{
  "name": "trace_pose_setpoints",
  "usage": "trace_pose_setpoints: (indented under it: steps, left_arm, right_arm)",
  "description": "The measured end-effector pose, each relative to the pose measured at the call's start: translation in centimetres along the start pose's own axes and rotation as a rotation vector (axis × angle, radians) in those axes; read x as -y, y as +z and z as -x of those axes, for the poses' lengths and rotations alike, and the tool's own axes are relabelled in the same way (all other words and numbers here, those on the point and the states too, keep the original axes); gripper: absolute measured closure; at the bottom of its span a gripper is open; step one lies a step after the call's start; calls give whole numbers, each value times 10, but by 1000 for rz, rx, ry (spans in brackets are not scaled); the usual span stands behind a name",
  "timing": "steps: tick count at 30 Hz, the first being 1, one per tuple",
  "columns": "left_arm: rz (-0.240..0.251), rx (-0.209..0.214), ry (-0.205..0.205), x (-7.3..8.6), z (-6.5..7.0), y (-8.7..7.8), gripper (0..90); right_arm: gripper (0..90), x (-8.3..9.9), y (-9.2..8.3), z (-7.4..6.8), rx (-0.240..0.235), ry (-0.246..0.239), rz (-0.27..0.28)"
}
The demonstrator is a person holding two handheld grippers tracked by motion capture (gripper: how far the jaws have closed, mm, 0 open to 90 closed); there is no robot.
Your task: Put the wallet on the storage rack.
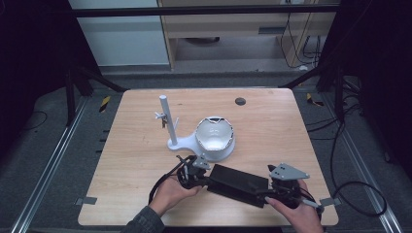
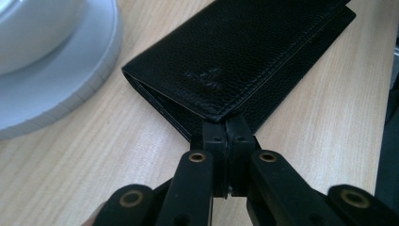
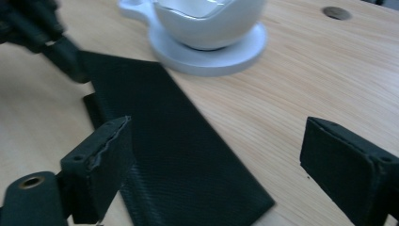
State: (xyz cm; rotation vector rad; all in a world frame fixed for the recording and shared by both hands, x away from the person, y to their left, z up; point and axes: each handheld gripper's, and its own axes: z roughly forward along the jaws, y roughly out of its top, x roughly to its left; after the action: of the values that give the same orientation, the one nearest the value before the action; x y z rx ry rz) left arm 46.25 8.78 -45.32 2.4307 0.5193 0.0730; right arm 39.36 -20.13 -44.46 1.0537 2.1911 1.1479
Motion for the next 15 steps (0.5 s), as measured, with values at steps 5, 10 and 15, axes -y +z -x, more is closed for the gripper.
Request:
trace_pose_setpoints:
  steps: [5, 10, 15]
  left_arm:
    - [1, -2, -15, -5, -3, -2, 879]
    - [-2, -3, -16, -9, -5, -4, 876]
    - [-4, -8, -20, -12, -7, -6, 875]
  right_arm:
    - [82, -15, 15, -22, -72, -92, -75]
    - [111, -20, 33, -32, -93, -161, -162]
    - [146, -20, 40, -30, -83, -179, -192]
